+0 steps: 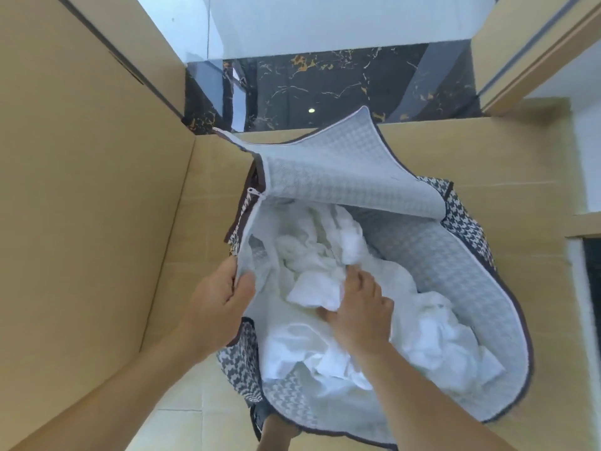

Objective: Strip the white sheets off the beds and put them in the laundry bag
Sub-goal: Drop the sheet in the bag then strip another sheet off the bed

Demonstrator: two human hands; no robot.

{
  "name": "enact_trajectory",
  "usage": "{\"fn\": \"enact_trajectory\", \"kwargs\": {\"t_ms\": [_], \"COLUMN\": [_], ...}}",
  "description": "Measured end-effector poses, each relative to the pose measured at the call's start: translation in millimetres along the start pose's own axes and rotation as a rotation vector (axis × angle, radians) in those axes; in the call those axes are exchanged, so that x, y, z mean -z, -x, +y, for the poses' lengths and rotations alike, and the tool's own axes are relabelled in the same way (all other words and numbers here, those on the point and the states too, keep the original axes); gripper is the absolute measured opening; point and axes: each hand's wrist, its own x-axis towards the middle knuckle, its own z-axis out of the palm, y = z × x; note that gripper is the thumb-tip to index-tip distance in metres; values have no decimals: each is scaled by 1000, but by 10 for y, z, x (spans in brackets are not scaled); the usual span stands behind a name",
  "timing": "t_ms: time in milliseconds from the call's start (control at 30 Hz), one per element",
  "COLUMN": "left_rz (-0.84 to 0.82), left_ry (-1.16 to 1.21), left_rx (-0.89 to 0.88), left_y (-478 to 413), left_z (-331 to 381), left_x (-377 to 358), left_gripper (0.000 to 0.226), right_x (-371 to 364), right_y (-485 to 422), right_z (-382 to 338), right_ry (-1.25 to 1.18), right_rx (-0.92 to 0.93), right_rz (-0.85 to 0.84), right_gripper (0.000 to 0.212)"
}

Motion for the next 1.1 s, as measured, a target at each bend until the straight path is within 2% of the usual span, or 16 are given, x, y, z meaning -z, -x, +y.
{"fn": "enact_trajectory", "kwargs": {"t_ms": [33,100,167,267,367,500,600,667,767,867,1000,1100], "left_rz": [-18,-26,-18,-22,-18,-10,-1,6,25,54,187,304], "left_ry": [-21,-59,-99,-167,-169,-198,-224,-233,-244,-243,-198,-177], "left_rx": [9,48,85,113,117,115,142,167,196,218,221,204], "left_y": [-2,-32,-70,-100,-137,-207,-220,-214,-213,-189,-114,70], "left_z": [-47,-111,-132,-114,-68,-6,-4,-3,32,132,415,730], "left_x": [-55,-158,-282,-477,-631,-787,-893,-966,-1063,-1091,-852,-503], "left_gripper": [33,31,31,33,32,34,37,35,34,33,34,38], "right_x": [-39,-5,103,257,331,313,270,254,282,342,566,966], "right_y": [-40,-113,-138,-190,-383,-577,-606,-629,-665,-631,-357,42], "right_z": [120,315,461,778,1236,1905,2227,2335,2455,2452,2185,1881], "right_ry": [-32,-124,-205,-253,-173,76,103,24,-137,-228,-611,-787], "right_rx": [-41,-48,8,8,-135,-376,-491,-561,-599,-548,-453,-333], "right_rz": [-109,-192,-148,29,158,25,-20,0,70,75,185,282], "right_gripper": [117,115,104,77,69,58,59,59,37,22,22,22]}}
